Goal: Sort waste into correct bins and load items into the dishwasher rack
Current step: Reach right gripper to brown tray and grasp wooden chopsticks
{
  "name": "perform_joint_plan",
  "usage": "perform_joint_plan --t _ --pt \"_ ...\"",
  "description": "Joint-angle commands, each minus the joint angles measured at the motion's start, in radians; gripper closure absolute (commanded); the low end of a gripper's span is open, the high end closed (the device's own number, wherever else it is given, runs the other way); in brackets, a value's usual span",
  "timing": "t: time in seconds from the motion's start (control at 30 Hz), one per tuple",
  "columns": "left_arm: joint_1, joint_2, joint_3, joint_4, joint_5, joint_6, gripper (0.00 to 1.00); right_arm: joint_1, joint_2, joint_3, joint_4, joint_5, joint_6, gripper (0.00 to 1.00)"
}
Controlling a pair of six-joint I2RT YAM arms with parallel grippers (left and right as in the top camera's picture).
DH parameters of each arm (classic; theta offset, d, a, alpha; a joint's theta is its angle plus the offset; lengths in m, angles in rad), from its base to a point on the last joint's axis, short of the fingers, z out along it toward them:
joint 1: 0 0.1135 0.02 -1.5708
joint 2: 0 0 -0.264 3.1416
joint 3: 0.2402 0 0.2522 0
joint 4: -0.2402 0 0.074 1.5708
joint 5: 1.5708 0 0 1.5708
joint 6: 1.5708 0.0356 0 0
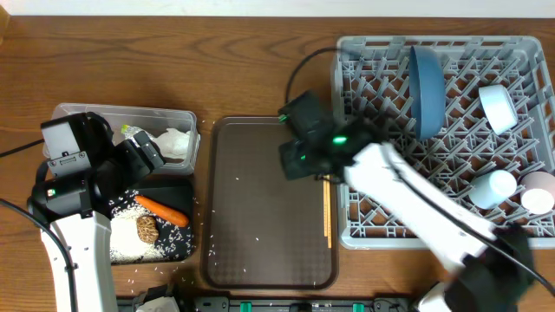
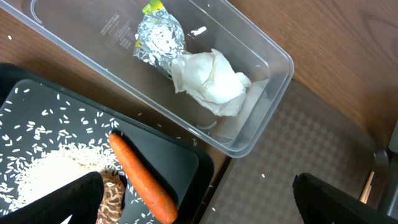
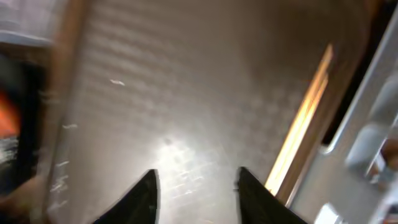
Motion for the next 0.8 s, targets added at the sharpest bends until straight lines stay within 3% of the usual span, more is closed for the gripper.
perform_joint_plan --t 0.0,0.07,0.17,0.37,0.77 --pt "0.003 0.004 0.021 -0.003 -0.013 0.017 0.02 0.032 0.085 -0.01 -0.041 0.173 0.24 0.82" --pt "0.003 0.004 0.021 -0.003 -0.013 0.017 0.02 0.031 0.133 -0.01 -0.054 0.178 0.292 0.87" --pt "0.003 0.004 0.021 -0.003 -0.013 0.017 0.02 0.014 0.207 -0.01 -0.053 0.177 0.343 0.8" --pt "0.003 0.004 0.021 -0.003 -0.013 0.017 0.02 -0.027 0.313 -0.01 -0.071 0.171 0.359 0.8" --pt "0.003 0.004 0.021 -0.003 -0.013 0.017 0.02 -0.072 0.338 -0.056 -0.119 0.105 0.359 0.77"
